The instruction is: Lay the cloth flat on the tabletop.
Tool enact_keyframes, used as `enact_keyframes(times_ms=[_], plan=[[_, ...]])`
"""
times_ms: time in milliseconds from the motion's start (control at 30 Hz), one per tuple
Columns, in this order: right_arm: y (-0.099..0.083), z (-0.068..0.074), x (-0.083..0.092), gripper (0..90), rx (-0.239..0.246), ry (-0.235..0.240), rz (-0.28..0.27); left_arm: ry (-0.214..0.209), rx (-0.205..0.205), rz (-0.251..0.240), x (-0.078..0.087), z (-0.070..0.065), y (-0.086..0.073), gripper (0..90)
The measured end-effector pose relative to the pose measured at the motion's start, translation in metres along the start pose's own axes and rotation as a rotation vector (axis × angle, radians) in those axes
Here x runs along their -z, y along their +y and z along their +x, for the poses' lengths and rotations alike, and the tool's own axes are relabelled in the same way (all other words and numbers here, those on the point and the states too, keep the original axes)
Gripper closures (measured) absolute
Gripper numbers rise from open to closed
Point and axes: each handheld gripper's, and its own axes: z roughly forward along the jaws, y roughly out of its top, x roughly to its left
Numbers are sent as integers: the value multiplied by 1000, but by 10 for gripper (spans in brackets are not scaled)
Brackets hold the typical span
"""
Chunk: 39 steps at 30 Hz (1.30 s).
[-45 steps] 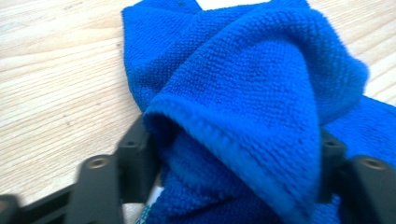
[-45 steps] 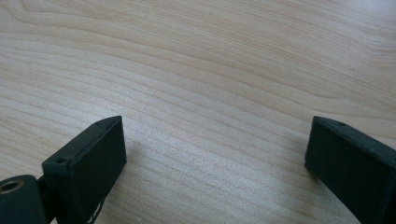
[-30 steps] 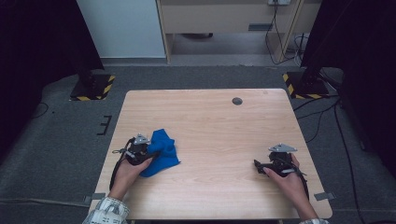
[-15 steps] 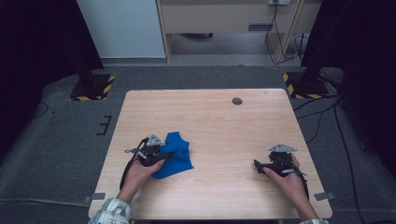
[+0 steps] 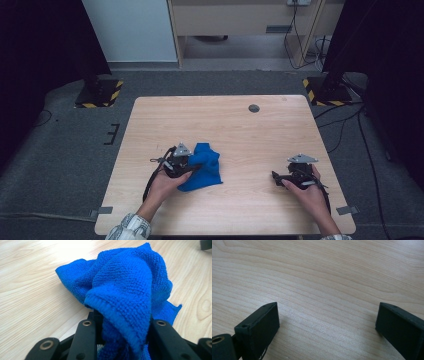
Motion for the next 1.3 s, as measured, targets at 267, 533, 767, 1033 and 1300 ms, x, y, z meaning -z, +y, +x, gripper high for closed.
enact_keyframes(times_ms=[267,533,767,1033,1300], plan=[[0,0,0,50,3,1,-1,-36,-40,6,-24,-25,17,682],[0,0,0,50,4,1,-1,-80,-94,21,-52,-56,31,681],[0,0,0,50,2,0,-1,-64,-138,42,-62,-68,30,654],[0,0,0,50,-1,0,0,-43,-84,-5,-59,-59,31,306],[0,0,0,52,-2,-2,-1,-11,-46,-73,-43,-56,34,127]])
